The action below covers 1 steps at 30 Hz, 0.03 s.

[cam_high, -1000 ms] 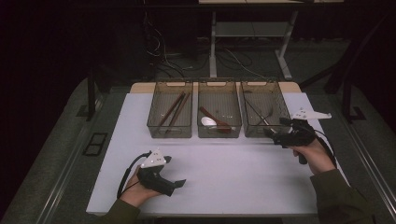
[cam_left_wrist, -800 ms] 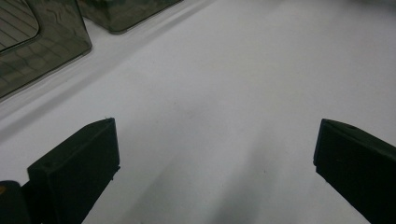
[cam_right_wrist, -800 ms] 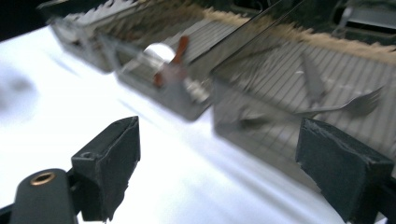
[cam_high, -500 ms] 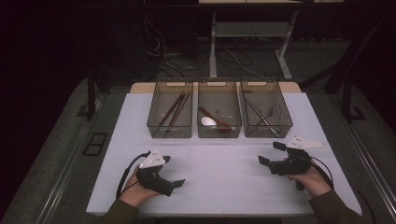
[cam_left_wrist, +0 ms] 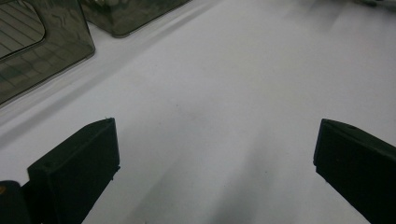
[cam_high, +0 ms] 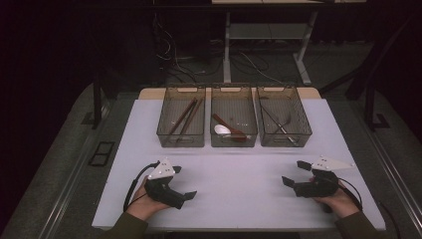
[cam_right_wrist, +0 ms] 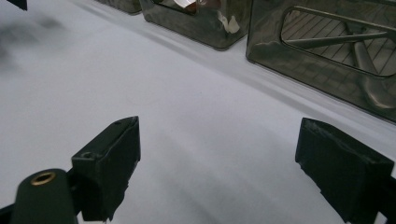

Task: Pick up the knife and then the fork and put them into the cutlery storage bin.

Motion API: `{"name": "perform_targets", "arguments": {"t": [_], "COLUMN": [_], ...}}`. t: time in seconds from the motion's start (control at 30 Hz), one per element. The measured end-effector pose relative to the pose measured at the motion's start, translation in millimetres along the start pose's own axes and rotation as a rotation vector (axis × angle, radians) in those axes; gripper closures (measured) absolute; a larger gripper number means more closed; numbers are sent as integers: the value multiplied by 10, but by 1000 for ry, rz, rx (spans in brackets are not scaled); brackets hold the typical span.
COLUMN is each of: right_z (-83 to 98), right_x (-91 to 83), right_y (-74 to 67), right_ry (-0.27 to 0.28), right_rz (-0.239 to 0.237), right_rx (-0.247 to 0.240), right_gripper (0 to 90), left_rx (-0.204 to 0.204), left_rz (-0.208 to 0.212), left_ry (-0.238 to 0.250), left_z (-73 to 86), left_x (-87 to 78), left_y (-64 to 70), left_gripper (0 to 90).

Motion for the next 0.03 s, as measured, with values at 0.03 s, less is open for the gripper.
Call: {"name": "perform_targets", "arguments": {"t": [0.03], "right_z": [-3], "right_x": [-3], "right_y": [4], "right_ry": [3], "right_rz": [-1], "right_rx": [0], "right_gripper": [138], "left_rx": [0], "left_rz": [0], "left_ry": [0], "left_z": [0], "left_x": [0], "left_y": [0], "left_gripper": [0]}}
Point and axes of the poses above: each handheld gripper's, and its own axes: x roughly forward along the jaws, z roughly out of its underside, y roughly to its right, the point moved 4 cm from there along x, roughly forward along the jaws, and after that the axes turned 4 degrees about y, right-handed, at the moved point
